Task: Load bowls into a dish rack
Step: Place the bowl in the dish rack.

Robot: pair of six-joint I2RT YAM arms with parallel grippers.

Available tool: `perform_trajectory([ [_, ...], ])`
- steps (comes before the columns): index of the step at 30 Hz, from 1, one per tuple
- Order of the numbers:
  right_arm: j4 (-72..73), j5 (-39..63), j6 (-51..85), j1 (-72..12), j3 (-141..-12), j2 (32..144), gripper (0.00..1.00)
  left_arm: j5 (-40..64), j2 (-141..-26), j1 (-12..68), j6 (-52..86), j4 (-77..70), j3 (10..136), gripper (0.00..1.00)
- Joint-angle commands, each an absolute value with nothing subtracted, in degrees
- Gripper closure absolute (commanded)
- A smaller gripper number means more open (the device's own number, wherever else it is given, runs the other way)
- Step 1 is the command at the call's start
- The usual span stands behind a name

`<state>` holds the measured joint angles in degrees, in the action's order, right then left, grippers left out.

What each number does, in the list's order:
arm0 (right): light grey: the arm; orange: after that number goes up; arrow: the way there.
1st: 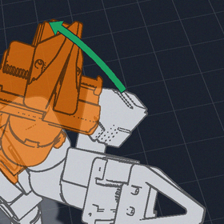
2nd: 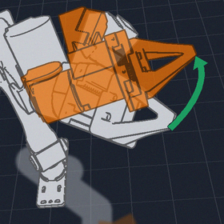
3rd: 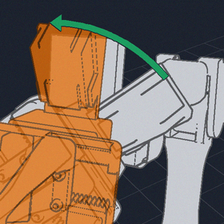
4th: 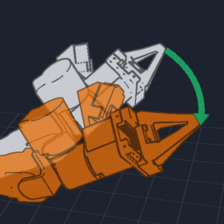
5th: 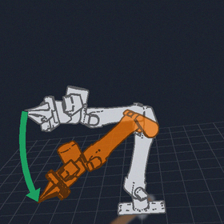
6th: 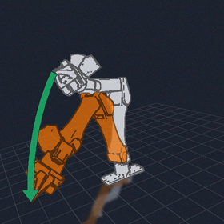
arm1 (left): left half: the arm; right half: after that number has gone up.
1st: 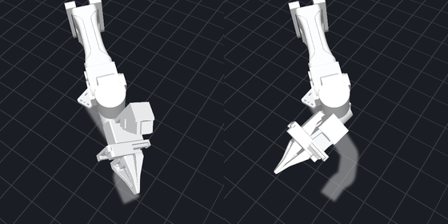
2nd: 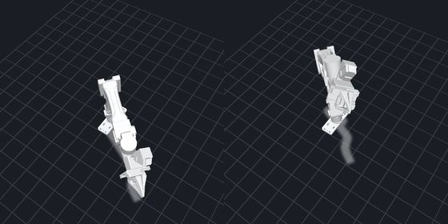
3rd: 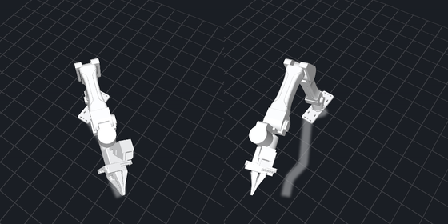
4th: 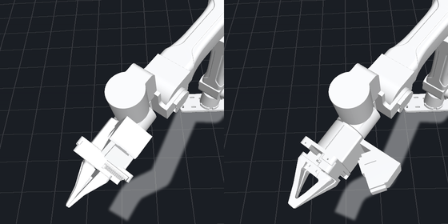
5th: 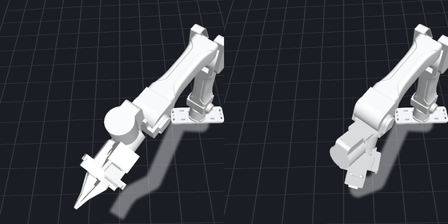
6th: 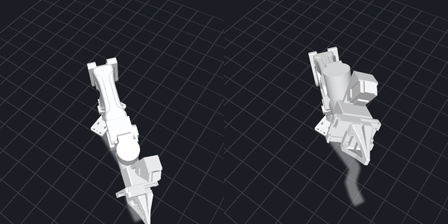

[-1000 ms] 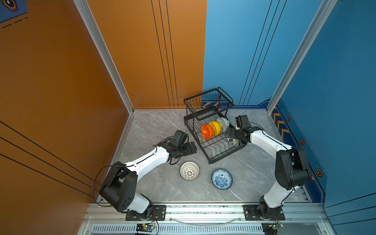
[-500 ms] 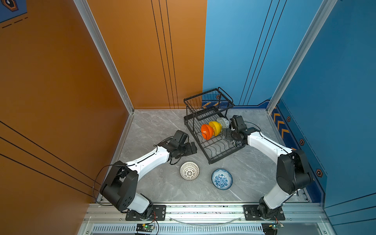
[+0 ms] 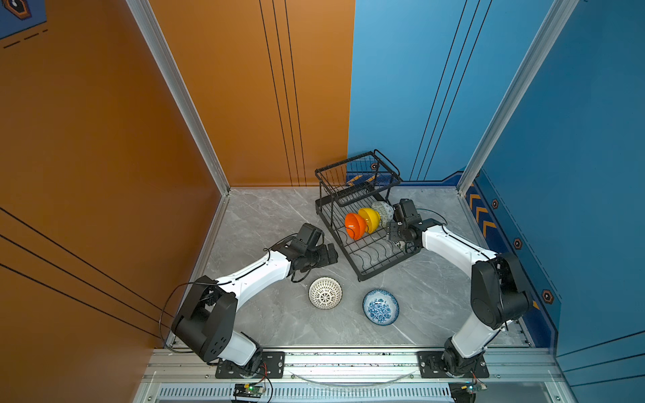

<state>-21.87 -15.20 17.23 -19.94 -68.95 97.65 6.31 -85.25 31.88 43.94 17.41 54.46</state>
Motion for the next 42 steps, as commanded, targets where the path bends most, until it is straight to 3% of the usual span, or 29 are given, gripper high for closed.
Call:
perform_trajectory([
  [1,-23.2,-19.6,15.5,-20.6,-68.6,98.4,0.28,7.1,-85.8,31.9,43.4,16.9,54.7,0.02],
  [14,-23.2,-35.1,10.2,-25.4,-68.5,98.9,0.80,7.4,-85.9,31.7,43.3,16.4,54.3,0.02],
  [21,-21.2,-44.3,6.2,-28.6,-67.6,100.0,0.94,7.5,-85.4,31.4,43.2,16.4,53.9,0.02],
  [31,-17.5,-46.5,1.2,-31.2,-65.3,100.8,0.97,7.9,-85.3,31.1,43.1,16.2,53.8,0.02],
  [42,-19.6,-42.7,2.4,-28.2,-67.3,103.4,0.76,8.0,-85.3,31.0,43.2,16.2,53.9,0.02],
])
